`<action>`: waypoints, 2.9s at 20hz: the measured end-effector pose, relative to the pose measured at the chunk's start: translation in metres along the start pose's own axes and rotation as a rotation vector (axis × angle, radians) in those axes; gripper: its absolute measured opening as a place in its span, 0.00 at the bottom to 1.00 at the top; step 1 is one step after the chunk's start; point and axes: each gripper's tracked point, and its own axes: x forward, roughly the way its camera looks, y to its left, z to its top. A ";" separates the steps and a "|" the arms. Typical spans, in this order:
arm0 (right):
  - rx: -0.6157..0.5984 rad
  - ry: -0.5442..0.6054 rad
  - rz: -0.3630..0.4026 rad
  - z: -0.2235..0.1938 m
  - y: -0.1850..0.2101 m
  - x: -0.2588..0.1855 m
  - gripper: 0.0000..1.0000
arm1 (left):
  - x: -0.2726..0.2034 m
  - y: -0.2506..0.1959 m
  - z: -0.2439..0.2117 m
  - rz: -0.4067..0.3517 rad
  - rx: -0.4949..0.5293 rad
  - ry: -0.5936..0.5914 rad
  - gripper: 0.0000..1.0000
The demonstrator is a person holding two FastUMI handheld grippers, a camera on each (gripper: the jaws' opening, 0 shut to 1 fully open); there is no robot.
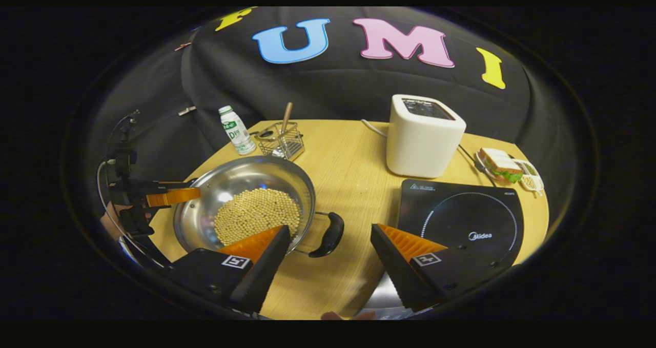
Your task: First push the handle of the pot to place it horizontally, then grasp the pot with both hands and set it on the induction cooktop.
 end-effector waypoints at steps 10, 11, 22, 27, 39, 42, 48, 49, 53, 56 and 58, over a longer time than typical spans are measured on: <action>0.100 0.132 -0.015 -0.022 0.009 0.061 0.98 | 0.027 0.002 -0.003 0.003 0.061 0.045 0.73; 0.111 0.137 -0.021 -0.023 0.010 0.065 0.96 | 0.028 0.004 -0.004 0.005 0.059 0.049 0.72; 0.116 0.097 -0.050 -0.019 0.004 0.081 0.59 | 0.032 0.004 -0.009 -0.015 0.065 0.057 0.62; 0.115 0.087 -0.068 -0.015 0.000 0.075 0.57 | 0.027 -0.002 -0.006 -0.006 0.040 0.043 0.58; 0.182 0.026 -0.115 0.020 -0.062 -0.023 0.52 | -0.023 -0.085 0.029 -0.061 0.030 0.059 0.57; 0.191 0.030 -0.124 0.024 -0.091 -0.051 0.56 | -0.035 -0.120 0.035 -0.071 0.036 0.057 0.57; 0.211 0.018 -0.129 0.028 -0.157 -0.096 0.56 | -0.053 -0.198 0.047 -0.080 0.049 0.073 0.57; 0.215 0.020 -0.132 0.027 -0.169 -0.102 0.56 | -0.051 -0.211 0.049 -0.089 0.045 0.076 0.57; 0.217 0.011 -0.147 0.029 -0.211 -0.118 0.56 | -0.051 -0.255 0.052 -0.110 0.044 0.086 0.57; 0.218 0.005 -0.157 0.029 -0.242 -0.124 0.56 | -0.039 -0.288 0.056 -0.123 0.040 0.086 0.57; 0.224 -0.005 -0.164 0.029 -0.259 -0.126 0.56 | -0.036 -0.306 0.059 -0.130 0.045 0.083 0.57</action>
